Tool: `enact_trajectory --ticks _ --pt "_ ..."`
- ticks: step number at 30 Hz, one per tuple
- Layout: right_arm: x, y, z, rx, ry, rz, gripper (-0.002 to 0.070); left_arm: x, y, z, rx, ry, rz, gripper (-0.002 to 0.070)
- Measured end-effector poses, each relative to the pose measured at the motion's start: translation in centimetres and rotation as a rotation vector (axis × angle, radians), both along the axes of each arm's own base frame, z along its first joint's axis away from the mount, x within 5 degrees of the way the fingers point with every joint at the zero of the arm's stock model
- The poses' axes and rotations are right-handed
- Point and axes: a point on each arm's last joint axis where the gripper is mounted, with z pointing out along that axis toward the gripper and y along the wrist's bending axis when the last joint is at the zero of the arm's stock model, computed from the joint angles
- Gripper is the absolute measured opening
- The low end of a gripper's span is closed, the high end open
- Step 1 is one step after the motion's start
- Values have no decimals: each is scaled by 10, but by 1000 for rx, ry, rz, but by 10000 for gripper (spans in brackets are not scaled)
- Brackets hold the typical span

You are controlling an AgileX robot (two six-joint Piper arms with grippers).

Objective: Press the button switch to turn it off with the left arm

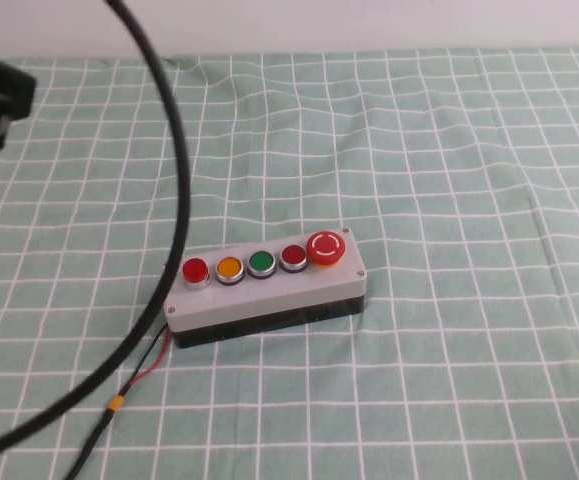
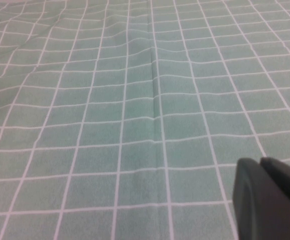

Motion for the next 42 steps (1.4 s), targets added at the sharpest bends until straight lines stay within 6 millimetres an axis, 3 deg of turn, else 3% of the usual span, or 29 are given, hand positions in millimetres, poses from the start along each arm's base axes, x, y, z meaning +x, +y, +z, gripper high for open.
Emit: enact_trajectory --ticks 12,15,19,24,31,34,37,42 --pt "0 0 0 0 0 0 -18 -105 49 23 0 -155 167 -2" --pt "0 0 0 0 0 0 -18 -129 59 11 -12 -181 202 -2" --pt "0 0 0 0 0 0 -18 -148 67 -29 11 -145 219 -2" --pt "0 0 0 0 0 0 -18 -155 69 -82 9 -125 227 -2" --pt "0 0 0 0 0 0 -18 -129 54 -161 -82 43 247 -2" --pt "0 0 0 0 0 0 -18 -125 50 -185 -104 115 245 -2" --pt "0 0 0 0 0 0 -18 -123 46 -196 -139 141 238 -2" --pt "0 0 0 0 0 0 -18 -121 44 -195 -169 127 235 -2"
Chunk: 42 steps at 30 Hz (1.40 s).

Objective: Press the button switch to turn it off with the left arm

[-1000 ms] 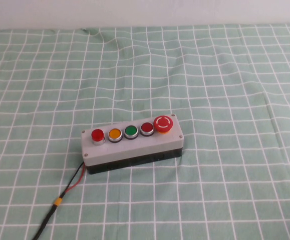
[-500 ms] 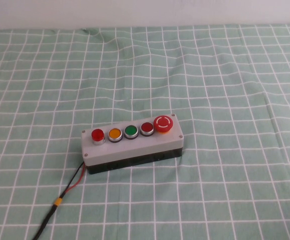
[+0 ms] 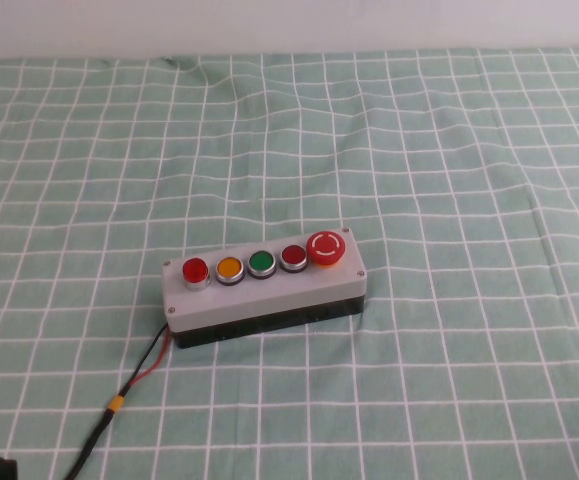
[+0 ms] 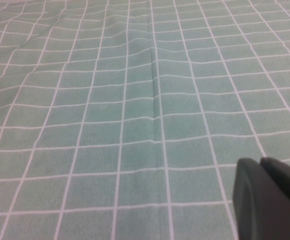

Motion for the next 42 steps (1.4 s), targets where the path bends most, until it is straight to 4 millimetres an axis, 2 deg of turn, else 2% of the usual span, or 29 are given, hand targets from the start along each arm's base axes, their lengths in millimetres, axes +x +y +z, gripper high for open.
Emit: enact_trajectory --ticks 4,15,22,29,36,40,42 --pt "0 0 0 0 0 0 -18 3 1 3 8 -43 10 -2" --pt "0 0 0 0 0 0 -18 17 4 25 67 -372 2 -2" --pt "0 0 0 0 0 0 -18 19 4 26 73 -435 4 -2" --pt "0 0 0 0 0 0 -18 8 13 -4 71 -514 70 -3" --pt "0 0 0 0 0 0 -18 4 19 -57 63 -606 180 -2" --pt "0 0 0 0 0 0 -18 6 20 -89 47 -537 236 -2" --pt "0 0 0 0 0 0 -18 5 21 -97 46 -463 259 -2"
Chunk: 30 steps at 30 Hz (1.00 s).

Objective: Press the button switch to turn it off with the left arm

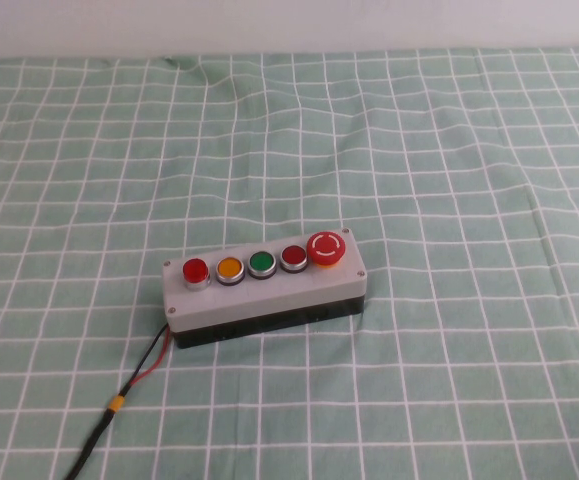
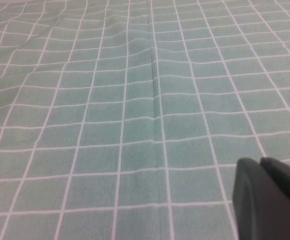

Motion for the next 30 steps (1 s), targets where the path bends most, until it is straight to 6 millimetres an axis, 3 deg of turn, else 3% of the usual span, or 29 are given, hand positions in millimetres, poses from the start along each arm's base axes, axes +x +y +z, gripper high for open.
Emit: enact_trajectory --ticks 3,30 --pt "0 0 0 0 0 0 -18 -2 0 -7 -37 73 26 -2" --pt "0 0 0 0 0 0 -18 -2 1 -7 -52 75 35 -2"
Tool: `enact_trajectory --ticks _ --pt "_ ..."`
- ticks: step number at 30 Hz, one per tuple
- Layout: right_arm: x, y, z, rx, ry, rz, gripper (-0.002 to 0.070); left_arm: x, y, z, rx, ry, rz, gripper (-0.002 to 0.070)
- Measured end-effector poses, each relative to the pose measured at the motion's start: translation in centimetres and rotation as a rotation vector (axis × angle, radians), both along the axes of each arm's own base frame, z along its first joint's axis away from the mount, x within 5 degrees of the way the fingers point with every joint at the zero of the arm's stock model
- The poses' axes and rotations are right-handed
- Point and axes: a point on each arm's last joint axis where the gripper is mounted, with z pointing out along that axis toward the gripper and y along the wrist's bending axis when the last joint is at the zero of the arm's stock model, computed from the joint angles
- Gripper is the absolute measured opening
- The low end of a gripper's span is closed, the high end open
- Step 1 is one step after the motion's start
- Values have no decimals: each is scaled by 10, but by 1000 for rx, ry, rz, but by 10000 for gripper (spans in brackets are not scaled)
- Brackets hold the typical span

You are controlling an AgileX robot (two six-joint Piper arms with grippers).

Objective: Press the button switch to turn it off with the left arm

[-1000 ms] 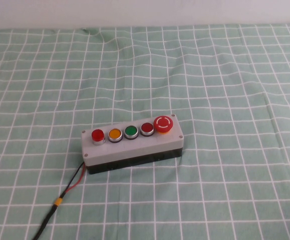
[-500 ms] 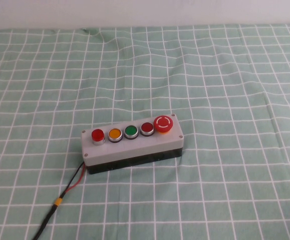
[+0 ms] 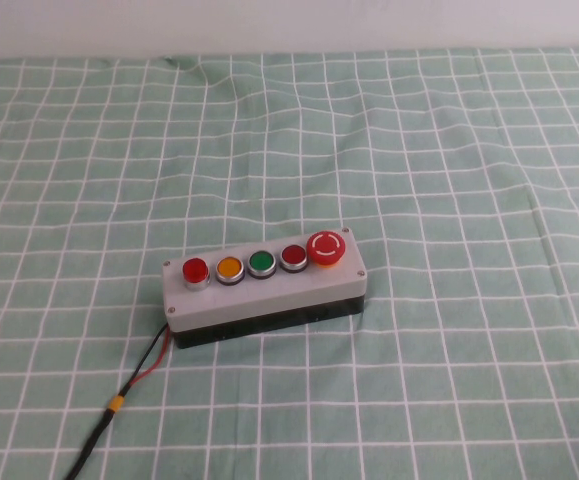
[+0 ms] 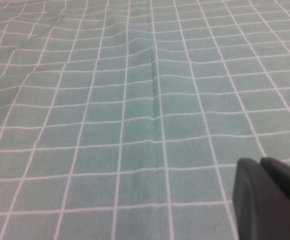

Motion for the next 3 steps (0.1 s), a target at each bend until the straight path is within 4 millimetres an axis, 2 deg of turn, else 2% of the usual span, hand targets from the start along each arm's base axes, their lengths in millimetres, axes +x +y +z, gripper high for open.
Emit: enact_trajectory --ticks 3 --pt "0 0 0 0 0 0 -18 0 0 0 0 0 0 -2"
